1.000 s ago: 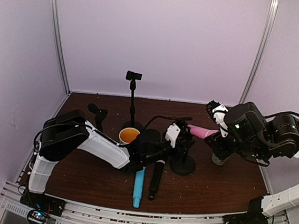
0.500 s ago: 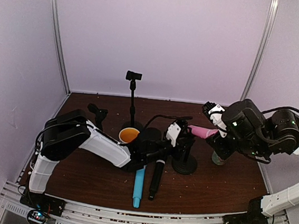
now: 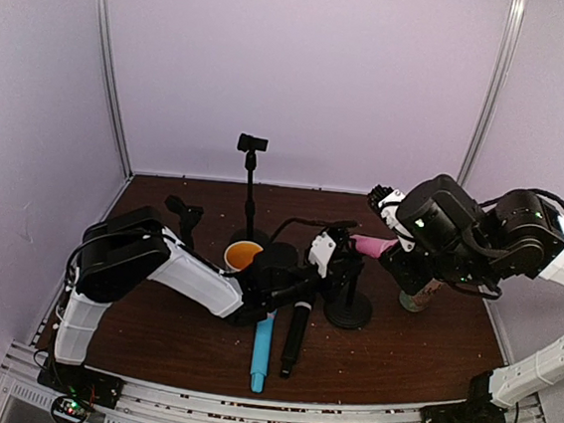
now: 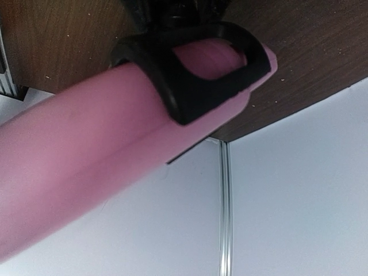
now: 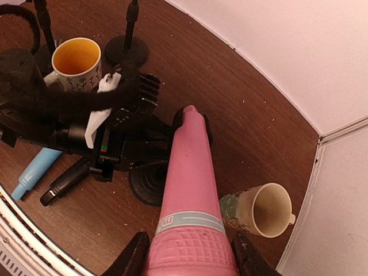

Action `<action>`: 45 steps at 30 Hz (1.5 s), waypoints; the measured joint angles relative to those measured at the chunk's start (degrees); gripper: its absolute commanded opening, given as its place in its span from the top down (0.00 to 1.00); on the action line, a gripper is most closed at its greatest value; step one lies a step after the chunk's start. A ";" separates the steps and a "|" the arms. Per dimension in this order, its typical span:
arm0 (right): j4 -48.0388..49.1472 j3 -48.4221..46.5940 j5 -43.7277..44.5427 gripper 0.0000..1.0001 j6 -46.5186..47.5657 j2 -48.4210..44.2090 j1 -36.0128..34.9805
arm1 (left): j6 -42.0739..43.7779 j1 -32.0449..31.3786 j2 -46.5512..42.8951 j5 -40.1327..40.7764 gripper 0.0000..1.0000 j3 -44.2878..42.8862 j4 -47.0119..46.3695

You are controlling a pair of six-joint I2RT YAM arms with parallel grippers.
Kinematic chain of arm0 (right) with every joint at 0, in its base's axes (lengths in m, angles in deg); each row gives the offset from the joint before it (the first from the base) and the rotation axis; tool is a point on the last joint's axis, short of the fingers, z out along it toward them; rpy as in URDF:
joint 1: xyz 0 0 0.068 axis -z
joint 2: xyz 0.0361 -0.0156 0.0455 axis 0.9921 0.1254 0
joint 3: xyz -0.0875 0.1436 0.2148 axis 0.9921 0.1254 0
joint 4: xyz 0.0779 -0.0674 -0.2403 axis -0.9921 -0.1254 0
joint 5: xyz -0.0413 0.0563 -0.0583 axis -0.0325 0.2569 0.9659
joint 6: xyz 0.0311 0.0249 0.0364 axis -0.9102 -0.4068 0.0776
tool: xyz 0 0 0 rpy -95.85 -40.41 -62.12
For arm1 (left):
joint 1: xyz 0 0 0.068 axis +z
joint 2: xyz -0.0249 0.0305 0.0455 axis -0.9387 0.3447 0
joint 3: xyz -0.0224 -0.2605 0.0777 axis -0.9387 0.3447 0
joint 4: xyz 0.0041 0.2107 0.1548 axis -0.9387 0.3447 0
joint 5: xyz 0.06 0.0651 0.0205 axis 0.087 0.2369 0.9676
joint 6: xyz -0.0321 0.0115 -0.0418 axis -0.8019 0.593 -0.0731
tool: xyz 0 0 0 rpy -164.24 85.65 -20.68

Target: Attach the microphones to the stand

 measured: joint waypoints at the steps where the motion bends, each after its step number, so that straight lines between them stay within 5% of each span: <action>1: -0.04 -0.15 -0.28 1.00 -1.14 0.24 0.22 | 0.50 -0.07 -0.09 0.35 1.00 0.26 -0.22; 19: 0.28 0.92 -8.66 1.00 -8.92 3.23 6.40 | 5.53 -0.33 -0.83 6.29 1.00 2.21 -1.16; 45: 5.27 -0.44 -6.10 1.00 3.58 9.51 7.67 | 5.05 -0.26 -1.46 7.87 1.00 4.39 -3.50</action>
